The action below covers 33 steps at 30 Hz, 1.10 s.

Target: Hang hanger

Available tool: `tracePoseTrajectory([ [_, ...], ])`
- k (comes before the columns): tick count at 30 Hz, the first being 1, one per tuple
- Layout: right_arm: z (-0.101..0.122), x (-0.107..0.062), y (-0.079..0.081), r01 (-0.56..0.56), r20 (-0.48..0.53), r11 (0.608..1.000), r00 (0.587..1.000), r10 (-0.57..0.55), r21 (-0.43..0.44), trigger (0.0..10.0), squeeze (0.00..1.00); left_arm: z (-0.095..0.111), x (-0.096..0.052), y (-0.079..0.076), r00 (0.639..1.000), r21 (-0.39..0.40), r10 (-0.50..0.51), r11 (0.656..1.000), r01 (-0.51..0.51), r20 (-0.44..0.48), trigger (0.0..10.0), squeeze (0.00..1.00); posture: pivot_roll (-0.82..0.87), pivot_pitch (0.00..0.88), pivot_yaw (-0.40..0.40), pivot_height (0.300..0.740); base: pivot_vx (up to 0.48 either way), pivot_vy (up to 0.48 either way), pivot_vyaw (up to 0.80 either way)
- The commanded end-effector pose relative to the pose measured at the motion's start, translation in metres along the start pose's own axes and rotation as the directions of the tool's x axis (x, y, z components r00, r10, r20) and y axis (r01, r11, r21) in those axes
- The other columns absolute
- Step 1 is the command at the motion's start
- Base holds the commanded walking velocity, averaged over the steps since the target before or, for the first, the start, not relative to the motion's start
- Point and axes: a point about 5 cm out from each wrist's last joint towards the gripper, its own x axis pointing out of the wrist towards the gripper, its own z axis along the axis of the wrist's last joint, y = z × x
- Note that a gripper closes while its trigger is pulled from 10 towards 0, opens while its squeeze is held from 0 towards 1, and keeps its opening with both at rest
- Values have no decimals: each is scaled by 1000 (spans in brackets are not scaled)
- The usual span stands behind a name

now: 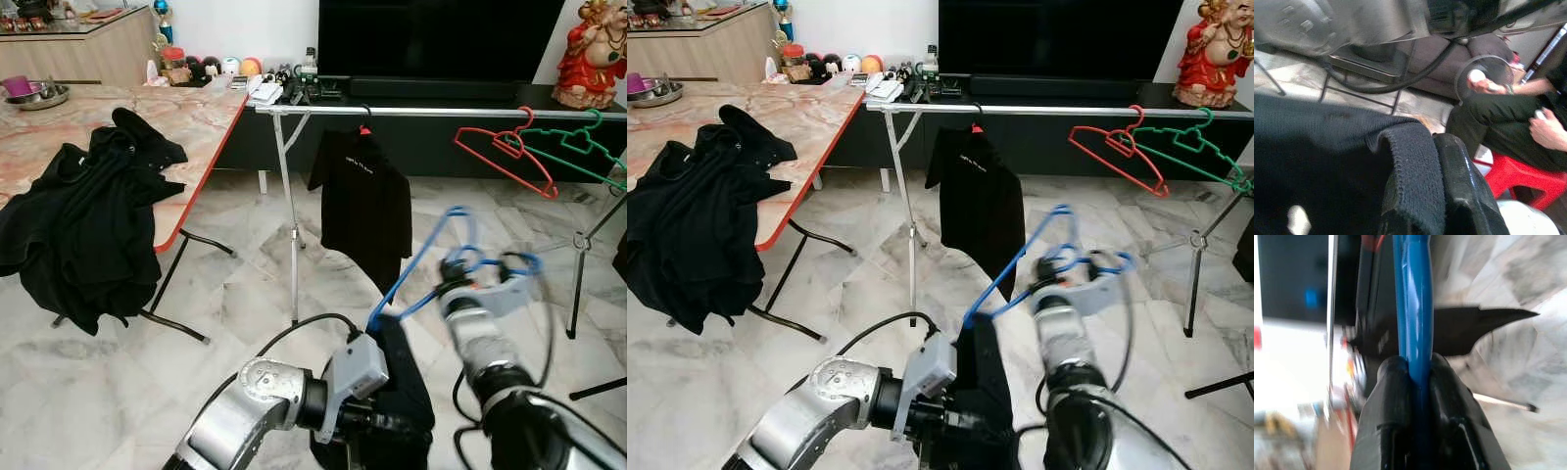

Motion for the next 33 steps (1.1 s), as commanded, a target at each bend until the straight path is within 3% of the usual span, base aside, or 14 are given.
tracePoseTrajectory([
  [1, 7, 1, 6, -18, 54, 997, 998, 14, 79, 10000, 0, 6, 6, -6, 999, 22, -31, 999, 31, 17, 0, 0, 48, 53, -31, 740, 0, 0, 0],
  [5, 3, -3, -8, -4, 63, 968, 998, -12, 249, 10000, 0, 6, 8, -4, 1000, 25, -8, 1000, 8, 22, 0, 0, 47, 50, -33, 740, 0, 0, 0],
  [7, -1, -5, -13, 17, 43, 965, 999, -29, 260, 10000, 0, 7, 8, -4, 1000, 26, -4, 1000, 3, 23, 0, 0, 47, 50, -33, 740, 0, 0, 0],
  [9, -10, -11, -25, 20, -8, 941, 1000, -18, 337, 10000, 0, 8, 10, -2, 1000, 26, 7, 1000, -7, 28, 0, 0, 49, 48, -34, 740, 0, 0, 0],
  [15, -13, -15, -24, -100, -28, 896, 992, 125, 433, 10000, 0, 8, 13, -4, 999, 24, 8, 1000, -8, 31, 0, 0, 51, 48, -37, 740, 0, 0, 0],
  [17, -8, -17, -9, -258, 7, 812, 954, 299, 523, 10000, 0, 7, 14, -5, 999, 21, 1, 1000, -2, 33, 0, 0, 48, 49, -35, 740, 0, 0, 0],
  [20, -8, -21, 11, -397, 14, 710, 878, 479, 582, 10000, 0, 7, 16, -6, 999, 18, -4, 1000, 3, 33, 0, 0, 46, 48, -34, 740, 0, 0, 0],
  [21, -8, -21, 11, -397, 14, 710, 878, 479, 582, 10000, 0, 7, 16, -6, 999, 18, -4, 1000, 3, 33, 0, 0, 46, 48, -34, 740, 0, 0, 0],
  [23, -13, -25, 19, -435, -4, 654, 831, 556, 619, 10000, 0, 7, 15, -6, 999, 16, -1, 1000, 1, 32, 0, 0, 49, 48, -30, 740, 0, 0, 0],
  [24, -13, -25, 19, -435, -4, 654, 831, 556, 619, 10000, 0, 7, 15, -6, 999, 16, -1, 1000, 1, 32, 0, 0, 49, 48, -30, 740, 0, 0, 0],
  [25, -14, -30, 22, -455, -4, 606, 798, 603, 653, 10000, 0, 6, 14, -6, 1000, 14, 2, 1000, -2, 30, 0, 0, 52, 48, -25, 740, 0, 0, 0],
  [29, -16, -39, 27, -486, -18, 527, 723, 690, 697, 10000, 0, 5, 14, -5, 1000, 12, 7, 1000, -7, 25, 0, 0, 52, 47, -23, 740, 0, 0, 0],
  [30, -16, -39, 27, -486, -18, 527, 723, 690, 697, 10000, 0, 5, 14, -5, 1000, 12, 7, 1000, -7, 25, 0, 0, 52, 47, -23, 740, 0, 0, 0],
  [33, -19, -49, 29, -498, -42, 461, 644, 764, 734, 10000, 0, 5, 14, -4, 1000, 14, 16, 1000, -17, 23, 0, 0, 55, 45, -21, 740, 0, 0, 0],
])
